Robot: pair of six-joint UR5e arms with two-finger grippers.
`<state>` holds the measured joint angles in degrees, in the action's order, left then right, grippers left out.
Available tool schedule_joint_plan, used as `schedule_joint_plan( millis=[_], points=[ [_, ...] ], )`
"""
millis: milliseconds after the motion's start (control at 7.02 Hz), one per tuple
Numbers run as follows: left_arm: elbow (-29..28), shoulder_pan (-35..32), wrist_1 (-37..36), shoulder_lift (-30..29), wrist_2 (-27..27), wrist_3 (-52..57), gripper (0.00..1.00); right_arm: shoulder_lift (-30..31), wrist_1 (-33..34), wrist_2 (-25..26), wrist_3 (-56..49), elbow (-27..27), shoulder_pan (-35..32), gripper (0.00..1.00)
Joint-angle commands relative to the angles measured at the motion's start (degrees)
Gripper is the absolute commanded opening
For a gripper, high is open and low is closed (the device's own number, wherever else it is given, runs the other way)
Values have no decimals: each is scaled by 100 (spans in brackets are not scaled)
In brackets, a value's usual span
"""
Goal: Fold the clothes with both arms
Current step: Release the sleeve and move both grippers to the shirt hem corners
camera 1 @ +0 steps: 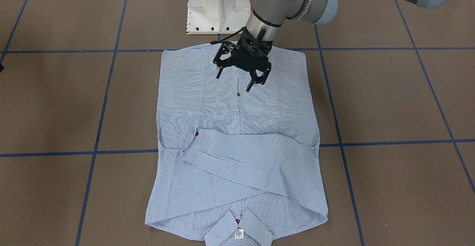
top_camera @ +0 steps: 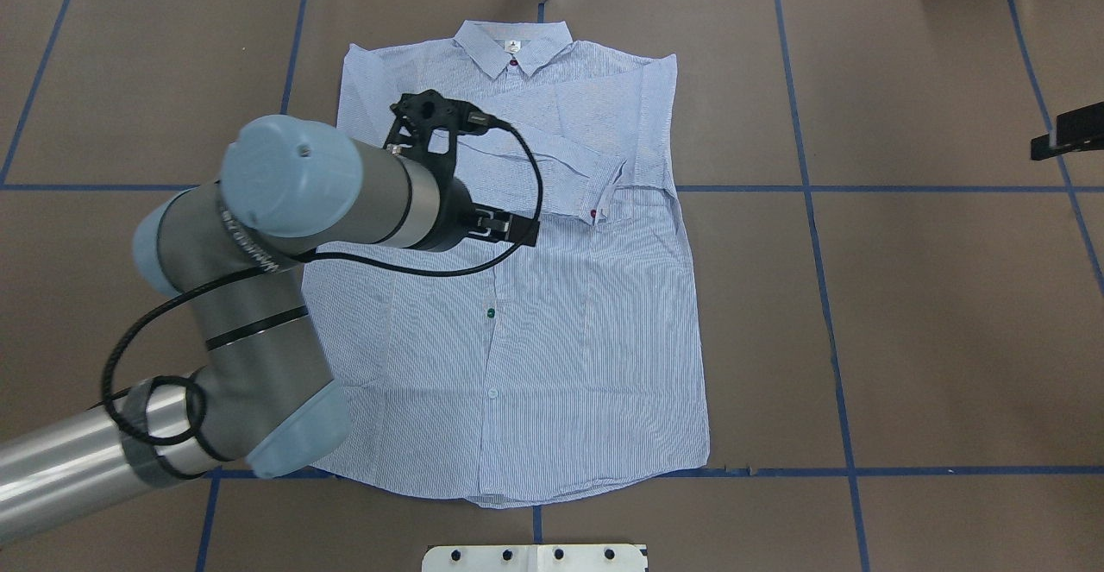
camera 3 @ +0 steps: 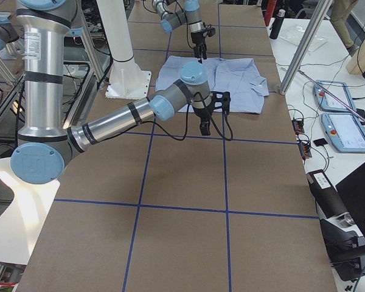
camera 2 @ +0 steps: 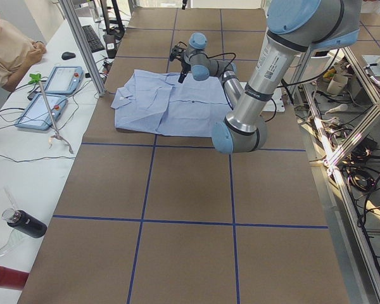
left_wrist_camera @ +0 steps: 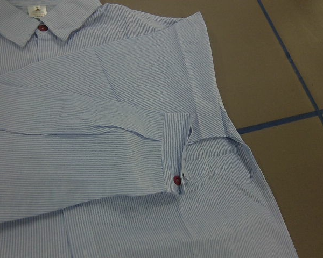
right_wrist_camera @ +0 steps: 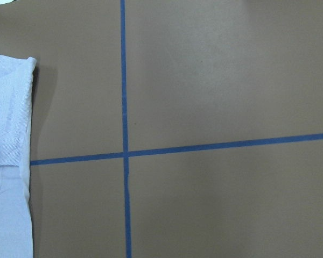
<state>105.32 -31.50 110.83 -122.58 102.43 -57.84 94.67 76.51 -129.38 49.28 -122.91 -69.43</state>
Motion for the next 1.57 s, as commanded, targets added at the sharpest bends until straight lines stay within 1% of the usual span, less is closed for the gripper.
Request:
schedule_joint_plan(
  millis=[0, 142, 285, 427, 570, 712, 855, 997, 1140, 1282, 1424],
  points=[
    [786, 4, -9, 1056, -30, 194, 100, 43, -5, 1303, 1848, -749, 1626, 100],
    [998, 21, 26, 1495, -100, 177, 100, 60, -5, 2163, 2683, -969, 2548, 100],
    [1243, 82, 44, 2013, -414, 115, 100, 69, 4, 2903, 3292, -1067, 3358, 100],
    [1341, 257, 374, 2593, -591, -242, 100, 121, 4, 3676, 3820, -1094, 4158, 100],
    [1325, 624, 882, 3086, -915, -646, 100, 157, 4, 4223, 4191, -1129, 4740, 100],
    [1316, 993, 966, 3360, -1083, -1111, 100, 157, 12, 4524, 4473, -1138, 5146, 100],
    [1273, 1380, 949, 3528, -1468, -1559, 100, 166, 21, 4858, 4580, -1138, 5420, 100],
    [1272, 1645, 940, 3539, -1533, -1851, 100, 175, 21, 4887, 4599, -1138, 5492, 100],
    [1255, 1891, 923, 3548, -1551, -2037, 97, 175, 21, 4896, 4599, -1138, 5510, 100],
    [1246, 1928, 905, 3556, -1551, -2065, 87, 183, 21, 4914, 4608, -1138, 5511, 100],
    [1176, 1972, 896, 3556, -1551, -2091, 82, 183, 21, 4923, 4608, -1138, 5511, 100]
  ],
)
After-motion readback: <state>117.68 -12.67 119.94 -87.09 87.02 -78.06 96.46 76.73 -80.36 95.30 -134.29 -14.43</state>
